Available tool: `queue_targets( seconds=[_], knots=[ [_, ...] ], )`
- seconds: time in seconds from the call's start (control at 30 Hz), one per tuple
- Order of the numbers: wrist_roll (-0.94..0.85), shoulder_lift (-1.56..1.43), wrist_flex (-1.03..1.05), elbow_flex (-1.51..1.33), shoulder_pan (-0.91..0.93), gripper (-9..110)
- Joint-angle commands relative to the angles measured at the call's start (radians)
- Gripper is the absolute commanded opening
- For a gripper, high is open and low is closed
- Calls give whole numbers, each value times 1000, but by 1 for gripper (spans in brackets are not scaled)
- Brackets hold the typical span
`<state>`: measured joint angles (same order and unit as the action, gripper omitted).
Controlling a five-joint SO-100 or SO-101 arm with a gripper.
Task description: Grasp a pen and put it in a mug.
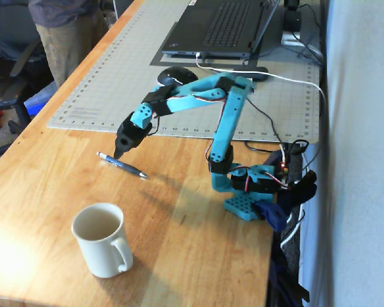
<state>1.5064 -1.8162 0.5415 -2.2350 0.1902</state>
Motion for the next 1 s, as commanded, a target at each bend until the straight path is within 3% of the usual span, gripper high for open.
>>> queue_targets(
  seconds=[0.0, 0.5, 0.87, 0.97],
  knots=[
    [11, 109, -23, 172, 8, 30],
    [12, 379, -29, 272, 11, 30],
    [14, 379, -29, 265, 11, 1],
    [14, 377, -29, 265, 11, 0]
  ],
)
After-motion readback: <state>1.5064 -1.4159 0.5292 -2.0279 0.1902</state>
